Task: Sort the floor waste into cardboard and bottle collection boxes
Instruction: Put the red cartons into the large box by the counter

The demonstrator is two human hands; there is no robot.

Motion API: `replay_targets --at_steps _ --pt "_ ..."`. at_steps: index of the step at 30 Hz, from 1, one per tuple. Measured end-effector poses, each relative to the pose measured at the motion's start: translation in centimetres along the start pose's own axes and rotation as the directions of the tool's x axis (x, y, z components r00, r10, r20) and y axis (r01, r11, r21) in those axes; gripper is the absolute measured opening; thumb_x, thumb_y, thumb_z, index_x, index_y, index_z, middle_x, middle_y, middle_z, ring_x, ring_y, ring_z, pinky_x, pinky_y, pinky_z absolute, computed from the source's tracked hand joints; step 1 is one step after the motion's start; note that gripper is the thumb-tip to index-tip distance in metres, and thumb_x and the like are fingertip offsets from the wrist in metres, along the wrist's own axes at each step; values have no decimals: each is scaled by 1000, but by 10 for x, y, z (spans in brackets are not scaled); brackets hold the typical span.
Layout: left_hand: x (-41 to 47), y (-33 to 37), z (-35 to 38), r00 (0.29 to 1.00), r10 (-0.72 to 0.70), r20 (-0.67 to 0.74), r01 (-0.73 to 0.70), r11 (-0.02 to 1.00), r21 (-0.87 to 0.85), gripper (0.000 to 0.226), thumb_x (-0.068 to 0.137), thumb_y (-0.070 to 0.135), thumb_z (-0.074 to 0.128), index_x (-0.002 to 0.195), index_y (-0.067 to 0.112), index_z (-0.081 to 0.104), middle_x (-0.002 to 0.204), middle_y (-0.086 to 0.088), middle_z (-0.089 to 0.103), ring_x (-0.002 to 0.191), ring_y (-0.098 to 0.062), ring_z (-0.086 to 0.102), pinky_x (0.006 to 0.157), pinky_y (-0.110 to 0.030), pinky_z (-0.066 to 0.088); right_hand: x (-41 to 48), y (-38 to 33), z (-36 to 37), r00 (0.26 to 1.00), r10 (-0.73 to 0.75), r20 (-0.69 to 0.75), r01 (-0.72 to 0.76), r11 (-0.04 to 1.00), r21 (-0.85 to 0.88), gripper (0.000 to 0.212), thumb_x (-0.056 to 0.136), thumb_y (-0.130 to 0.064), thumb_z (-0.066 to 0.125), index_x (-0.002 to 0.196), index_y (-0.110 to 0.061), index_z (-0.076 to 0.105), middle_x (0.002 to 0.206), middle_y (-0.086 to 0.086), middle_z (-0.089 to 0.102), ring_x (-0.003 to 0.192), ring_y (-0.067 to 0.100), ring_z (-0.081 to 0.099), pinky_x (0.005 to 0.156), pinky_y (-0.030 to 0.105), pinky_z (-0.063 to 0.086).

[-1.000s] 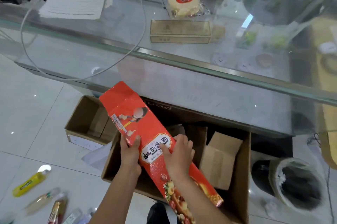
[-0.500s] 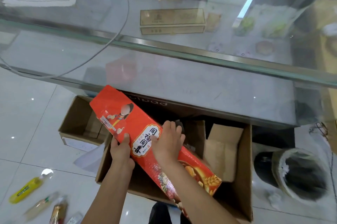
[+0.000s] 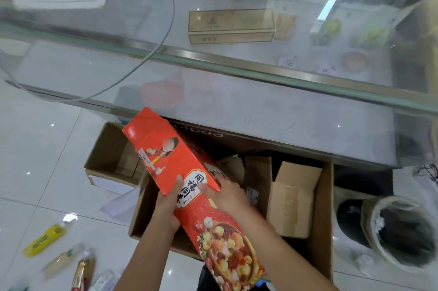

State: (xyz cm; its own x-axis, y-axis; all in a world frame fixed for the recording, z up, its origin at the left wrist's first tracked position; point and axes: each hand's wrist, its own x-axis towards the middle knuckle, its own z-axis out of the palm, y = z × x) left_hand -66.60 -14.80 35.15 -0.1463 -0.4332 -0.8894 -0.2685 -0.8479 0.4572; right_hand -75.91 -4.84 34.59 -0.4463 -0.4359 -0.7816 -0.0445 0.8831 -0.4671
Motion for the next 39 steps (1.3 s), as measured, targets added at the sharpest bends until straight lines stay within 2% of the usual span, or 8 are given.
replay_targets --at_steps 2,14,20,26,29,33,36,39 --pt "-2 -3 -6 1000 24 5 -24 1000 -3 75 66 40 77 132 17 52 120 -14 66 106 -36 63 83 -51 53 -7 0 1 999 -33 -27 32 999 -7 88 77 -80 39 145 -25 37 140 3 53 129 28 49 107 41 40" --pt "-5 -3 18 984 62 -165 -73 995 -67 57 87 29 69 137 16 45 127 -13 61 98 -31 60 78 -46 48 4 8 -23 990 -121 75 119 992 32 66 81 -73 46 124 -25 60 116 5 69 109 27 63 99 45 47" --pt "-57 -16 29 968 89 -236 -120 986 -119 54 91 26 64 139 15 42 107 -7 63 96 -30 59 81 -45 48 -13 16 -48 969 -165 186 174 984 -33 65 81 -71 48 125 -24 60 118 5 68 108 24 64 94 39 51" --pt "-94 -78 44 885 -219 -410 114 958 -264 70 90 43 59 144 8 29 138 -22 46 122 -42 49 95 -52 44 -17 33 -59 937 -111 331 231 908 -351 55 84 -65 52 92 -13 64 102 11 67 104 29 62 82 34 45" --pt "-97 -96 36 863 -237 -447 90 941 -325 68 91 45 56 141 4 34 135 -27 49 112 -46 55 86 -52 49 -17 28 -39 916 -144 376 318 831 -456 56 86 -62 51 102 -10 69 110 16 66 107 31 60 80 33 42" --pt "-88 -85 15 854 -144 -500 36 975 -218 57 96 29 54 141 1 34 138 -26 46 117 -46 52 96 -58 45 -20 27 -22 917 -195 347 340 838 -427 64 86 -66 46 116 -13 66 113 15 65 111 32 58 80 33 39" --pt "-72 -68 2 839 -168 -518 108 984 -143 80 86 29 69 145 8 20 145 -26 34 126 -46 43 99 -58 42 -28 35 -20 911 -217 351 353 850 -390 64 89 -67 38 133 -24 55 125 11 62 120 30 53 96 39 40" --pt "-41 -62 -15 825 -234 -515 240 969 -56 129 45 62 87 145 37 9 150 -20 27 131 -47 36 98 -65 37 -37 42 -21 888 -160 432 345 852 -394 68 88 -70 36 143 -30 43 146 4 46 135 29 39 109 42 33"
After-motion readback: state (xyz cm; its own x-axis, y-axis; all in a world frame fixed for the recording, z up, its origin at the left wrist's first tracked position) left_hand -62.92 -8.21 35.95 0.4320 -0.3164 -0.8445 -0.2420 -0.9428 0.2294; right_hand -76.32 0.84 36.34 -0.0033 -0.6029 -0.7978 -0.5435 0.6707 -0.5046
